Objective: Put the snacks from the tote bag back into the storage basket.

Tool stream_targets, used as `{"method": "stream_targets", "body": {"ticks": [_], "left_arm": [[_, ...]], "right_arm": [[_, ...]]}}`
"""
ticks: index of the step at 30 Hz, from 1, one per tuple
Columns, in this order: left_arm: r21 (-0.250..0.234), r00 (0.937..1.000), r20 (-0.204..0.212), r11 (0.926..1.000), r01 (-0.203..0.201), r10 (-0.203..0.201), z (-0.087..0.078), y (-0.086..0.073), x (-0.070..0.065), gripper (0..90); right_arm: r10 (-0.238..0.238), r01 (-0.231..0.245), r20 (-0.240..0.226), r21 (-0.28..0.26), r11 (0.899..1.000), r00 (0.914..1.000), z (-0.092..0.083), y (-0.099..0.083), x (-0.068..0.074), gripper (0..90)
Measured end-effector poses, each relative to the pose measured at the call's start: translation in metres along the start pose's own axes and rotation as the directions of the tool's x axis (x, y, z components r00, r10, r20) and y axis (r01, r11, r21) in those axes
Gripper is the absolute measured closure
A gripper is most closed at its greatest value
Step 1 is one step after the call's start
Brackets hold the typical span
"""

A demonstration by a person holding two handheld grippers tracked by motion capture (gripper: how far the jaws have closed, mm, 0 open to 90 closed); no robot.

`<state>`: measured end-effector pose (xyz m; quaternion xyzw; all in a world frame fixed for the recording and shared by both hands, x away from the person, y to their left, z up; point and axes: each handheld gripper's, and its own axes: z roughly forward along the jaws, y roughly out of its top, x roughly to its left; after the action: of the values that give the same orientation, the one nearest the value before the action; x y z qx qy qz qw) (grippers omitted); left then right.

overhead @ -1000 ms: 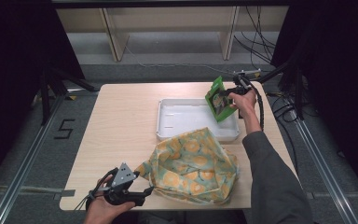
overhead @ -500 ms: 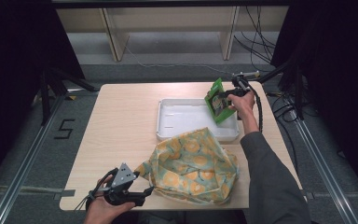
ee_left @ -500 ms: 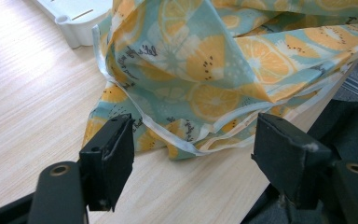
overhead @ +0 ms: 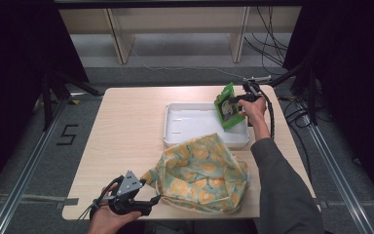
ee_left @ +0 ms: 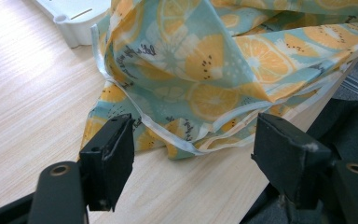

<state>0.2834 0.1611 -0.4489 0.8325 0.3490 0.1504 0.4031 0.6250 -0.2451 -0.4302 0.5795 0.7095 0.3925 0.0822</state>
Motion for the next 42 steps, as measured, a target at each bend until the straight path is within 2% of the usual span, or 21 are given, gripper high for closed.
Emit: {"method": "stream_targets", "body": {"ticks": [1, 2, 3, 6, 8, 10, 12, 14, 15, 16, 19, 20, 25, 30, 31, 33, 34, 36, 40, 41, 42], "left_arm": [[-0.001, 1.0, 0.0, 1.0, 0.001, -0.001, 0.0, 0.0, 0.0, 28.7], [0.0, 1.0, 0.0, 1.0, -0.001, 0.001, 0.0, 0.0, 0.0, 28.7], [0.0, 1.0, 0.0, 1.0, 0.0, 0.0, 0.0, 0.0, 0.0, 28.7], [0.0, 1.0, 0.0, 1.0, 0.001, -0.001, 0.0, 0.0, 0.0, 28.7], [-0.005, 1.0, 0.001, 1.0, 0.007, -0.007, 0.001, 0.0, -0.001, 28.8], [0.001, 1.0, 0.0, 1.0, 0.001, -0.001, 0.0, 0.0, 0.0, 28.7], [-0.001, 1.0, 0.0, 1.0, 0.0, 0.0, 0.0, 0.0, -0.001, 28.8], [-0.001, 1.0, 0.001, 1.0, 0.0, 0.0, 0.0, 0.0, -0.001, 28.8], [0.0, 1.0, 0.0, 1.0, 0.0, 0.0, 0.0, 0.0, -0.001, 28.7], [-0.001, 1.0, 0.0, 1.0, 0.003, -0.003, 0.0, 0.0, -0.001, 28.7], [-0.001, 1.0, 0.0, 1.0, 0.002, -0.002, 0.0, 0.0, -0.001, 28.8], [0.0, 1.0, 0.0, 1.0, 0.002, -0.002, 0.0, 0.0, -0.001, 28.8], [-0.001, 1.0, 0.0, 1.0, 0.002, -0.002, 0.0, 0.0, -0.001, 28.7], [0.0, 1.0, 0.002, 1.0, 0.006, -0.006, 0.0, 0.0, -0.001, 28.8], [0.0, 1.0, 0.002, 1.0, 0.007, -0.007, 0.0, 0.0, -0.001, 28.8], [0.001, 1.0, 0.002, 1.0, 0.008, -0.008, 0.0, 0.0, -0.001, 28.8], [0.003, 1.0, 0.001, 1.0, 0.007, -0.007, 0.0, 0.0, -0.001, 28.8], [0.004, 0.9997, -0.006, 0.9997, 0.025, -0.025, 0.0, -0.001, -0.002, 28.8], [0.002, 0.9998, -0.001, 0.9998, 0.021, -0.021, 0.0, -0.001, -0.002, 28.8], [0.002, 1.0, 0.002, 1.0, 0.001, -0.001, 0.0, 0.0, -0.001, 28.8], [0.003, 1.0, -0.001, 1.0, 0.001, -0.001, 0.0, 0.0, -0.001, 28.8]], "right_arm": [[0.013, -0.013, 0.003, 0.015, 1.0, 0.9999, -0.001, 0.0, 0.001, 72.6], [-0.025, 0.025, 0.006, 0.003, 1.0, 0.9997, 0.001, -0.002, -0.003, 71.8], [-0.016, 0.016, 0.008, -0.022, 1.0, 0.9998, 0.004, -0.003, -0.003, 70.8], [0.005, -0.005, 0.025, 0.018, 1.0, 0.9997, 0.002, -0.003, -0.002, 69.8], [0.022, -0.022, 0.037, 0.01, 1.0, 0.9991, 0.003, -0.004, -0.001, 68.9], [-0.004, 0.003, 0.036, 0.033, 0.999, 0.9993, 0.002, -0.003, -0.002, 67.7], [0.012, -0.016, 0.058, 0.053, 0.998, 0.9982, 0.003, -0.004, -0.001, 66.2], [-0.018, 0.017, 0.058, 0.023, 1.0, 0.9982, 0.006, -0.005, -0.003, 65.0], [-0.023, 0.02, 0.07, 0.051, 0.999, 0.9973, 0.005, -0.004, -0.004, 64.9], [0.022, -0.027, 0.085, 0.051, 0.998, 0.9961, 0.005, -0.005, 0.0, 64.7], [0.036, -0.04, 0.072, 0.056, 0.998, 0.9967, 0.007, -0.005, 0.0, 64.3], [-0.021, 0.016, 0.08, 0.055, 0.998, 0.9966, 0.007, -0.005, -0.004, 63.8], [-0.027, 0.022, 0.088, 0.054, 0.998, 0.9957, 0.008, -0.006, -0.006, 63.2], [-0.019, 0.01, 0.106, 0.078, 0.997, 0.9942, 0.009, -0.006, -0.006, 62.4], [0.038, -0.047, 0.109, 0.073, 0.996, 0.9933, 0.01, -0.007, -0.002, 62.0], [-0.016, 0.01, 0.111, 0.056, 0.998, 0.9937, 0.011, -0.008, -0.008, 62.3], [0.052, -0.059, 0.097, 0.067, 0.996, 0.9939, 0.012, -0.009, -0.004, 62.2], [0.079, -0.087, 0.112, 0.071, 0.994, 0.9906, 0.011, -0.01, -0.003, 62.1], [0.001, -0.007, 0.121, 0.054, 0.998, 0.9927, 0.009, -0.01, -0.008, 60.4], [0.011, -0.015, 0.103, 0.04, 0.999, 0.9946, 0.009, -0.01, -0.008, 60.1], [0.004, -0.012, 0.123, 0.058, 0.998, 0.9924, 0.007, -0.008, -0.007, 59.9]]}}
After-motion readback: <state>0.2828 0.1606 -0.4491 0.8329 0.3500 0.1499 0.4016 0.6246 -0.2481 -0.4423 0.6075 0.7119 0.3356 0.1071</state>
